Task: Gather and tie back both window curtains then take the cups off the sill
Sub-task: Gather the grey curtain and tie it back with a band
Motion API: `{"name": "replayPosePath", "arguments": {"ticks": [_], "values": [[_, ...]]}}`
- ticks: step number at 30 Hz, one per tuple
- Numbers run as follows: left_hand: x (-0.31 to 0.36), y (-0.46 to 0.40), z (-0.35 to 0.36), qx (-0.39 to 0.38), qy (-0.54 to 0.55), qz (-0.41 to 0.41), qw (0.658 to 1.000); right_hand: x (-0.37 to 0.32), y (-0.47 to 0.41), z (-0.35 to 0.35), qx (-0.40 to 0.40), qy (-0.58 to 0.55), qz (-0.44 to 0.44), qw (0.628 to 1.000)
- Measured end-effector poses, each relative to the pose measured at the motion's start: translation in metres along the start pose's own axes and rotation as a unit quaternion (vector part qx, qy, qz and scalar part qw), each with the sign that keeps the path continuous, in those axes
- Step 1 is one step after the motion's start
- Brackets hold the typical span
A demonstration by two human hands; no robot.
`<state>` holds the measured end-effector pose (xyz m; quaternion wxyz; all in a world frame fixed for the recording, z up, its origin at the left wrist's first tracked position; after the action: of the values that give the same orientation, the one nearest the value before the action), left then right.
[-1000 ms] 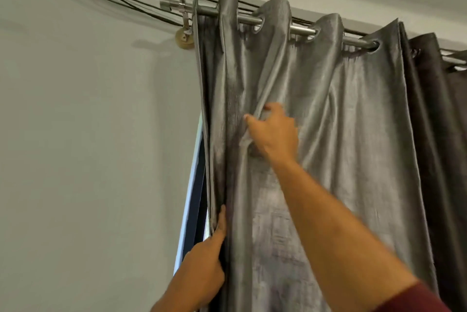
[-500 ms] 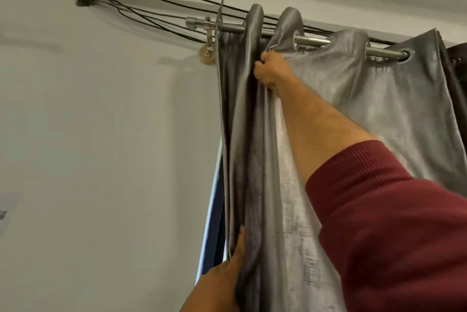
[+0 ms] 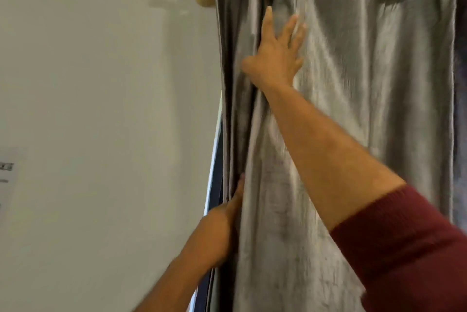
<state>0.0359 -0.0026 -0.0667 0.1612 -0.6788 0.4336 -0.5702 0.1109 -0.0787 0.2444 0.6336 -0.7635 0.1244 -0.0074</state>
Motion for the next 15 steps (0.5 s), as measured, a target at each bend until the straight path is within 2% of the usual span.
{"name": "replayPosePath", "arguments": {"ticks": [1,3,5,7,11,15], "values": [[-0.002,0.000,0.001,-0.008,-0.009,-0.017,1.000,0.010,0.023,0.003,0.017,-0.035,0.002,0.999],[0.005,0.000,-0.001,-0.036,-0.064,0.012,0.997,0.025,0.064,0.008,0.013,-0.106,0.015,0.994],[0.009,0.008,0.000,-0.066,-0.116,0.052,0.990,0.043,0.110,0.011,-0.041,-0.152,0.057,0.986],[0.007,0.011,-0.001,-0.072,-0.111,0.055,0.990,0.063,0.167,0.018,-0.108,-0.200,0.122,0.966],[0.003,0.014,0.001,-0.053,-0.078,0.043,0.995,0.093,0.275,0.053,-0.192,-0.189,0.212,0.939],[0.000,0.019,0.014,-0.069,-0.055,0.038,0.995,0.110,0.365,0.087,-0.232,-0.174,0.206,0.934]]}}
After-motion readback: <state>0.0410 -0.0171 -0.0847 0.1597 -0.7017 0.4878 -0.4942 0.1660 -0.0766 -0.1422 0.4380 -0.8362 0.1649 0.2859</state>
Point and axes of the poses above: each hand's wrist, its own y-axis away from the middle knuckle, its own z-axis out of the palm, x = y × z, the point moved 4 cm from there along -y, towards the middle knuckle, and after that the axes turned 14 degrees about y, right-handed, at the moved point
